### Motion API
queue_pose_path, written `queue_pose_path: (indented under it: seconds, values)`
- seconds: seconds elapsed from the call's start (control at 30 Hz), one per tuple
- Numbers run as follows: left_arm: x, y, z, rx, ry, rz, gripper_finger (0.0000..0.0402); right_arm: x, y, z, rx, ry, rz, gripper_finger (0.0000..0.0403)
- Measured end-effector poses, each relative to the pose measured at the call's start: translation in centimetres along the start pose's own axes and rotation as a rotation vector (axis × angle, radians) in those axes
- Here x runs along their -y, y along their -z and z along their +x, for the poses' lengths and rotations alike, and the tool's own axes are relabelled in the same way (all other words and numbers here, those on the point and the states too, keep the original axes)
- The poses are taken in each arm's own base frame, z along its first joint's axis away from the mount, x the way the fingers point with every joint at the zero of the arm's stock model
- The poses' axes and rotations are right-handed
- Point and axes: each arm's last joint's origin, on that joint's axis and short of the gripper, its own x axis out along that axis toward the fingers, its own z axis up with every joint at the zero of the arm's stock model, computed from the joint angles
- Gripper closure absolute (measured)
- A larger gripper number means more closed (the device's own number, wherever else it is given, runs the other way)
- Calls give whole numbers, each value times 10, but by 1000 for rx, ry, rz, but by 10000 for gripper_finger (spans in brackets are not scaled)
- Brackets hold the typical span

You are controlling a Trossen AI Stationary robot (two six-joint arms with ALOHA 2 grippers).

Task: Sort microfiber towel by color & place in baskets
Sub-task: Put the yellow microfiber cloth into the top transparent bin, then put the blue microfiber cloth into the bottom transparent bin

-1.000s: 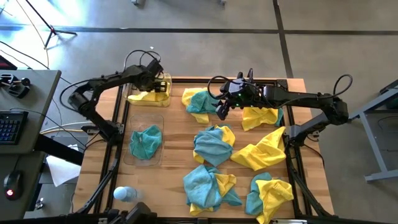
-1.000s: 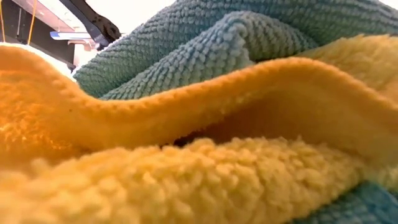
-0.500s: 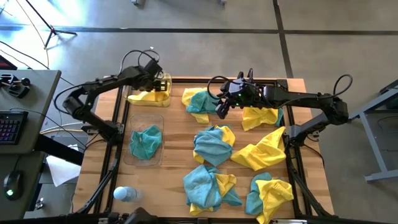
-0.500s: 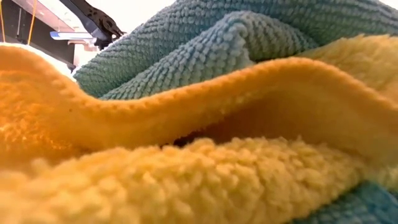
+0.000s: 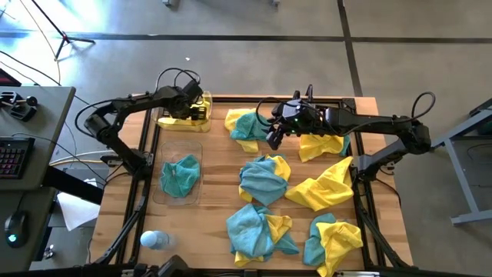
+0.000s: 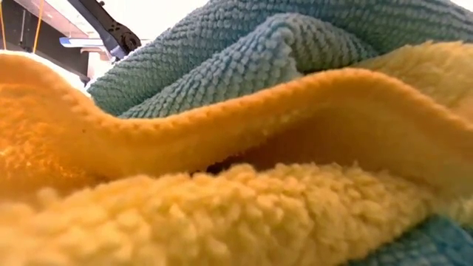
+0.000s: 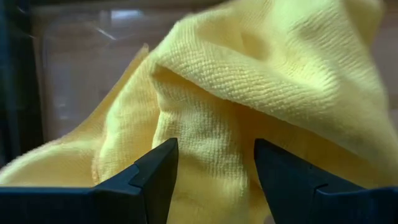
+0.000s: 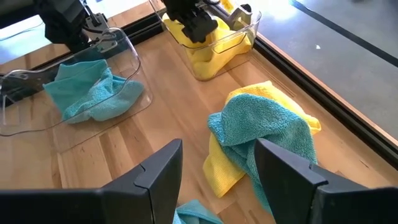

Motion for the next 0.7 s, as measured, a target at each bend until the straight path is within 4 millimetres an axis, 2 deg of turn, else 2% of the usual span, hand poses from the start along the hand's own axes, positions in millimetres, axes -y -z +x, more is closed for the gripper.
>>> queue_pose_path:
  seconds: [0.13, 0.33, 0.5, 0.7]
  values:
    - [-5, -3, -22, 69, 26, -10, 202, 0, 0, 0, 0, 0, 0, 208]
    - [-14, -1, -69, 200, 135, -8, 202, 0, 0, 0, -1, 1, -3, 208]
    - [-16, 17, -110, 328, 232, 53, 202, 1, 1, 0, -1, 25, -5, 208]
    - [1, 50, -142, 443, 316, 210, 202, 3, 3, 0, -16, 75, -12, 208]
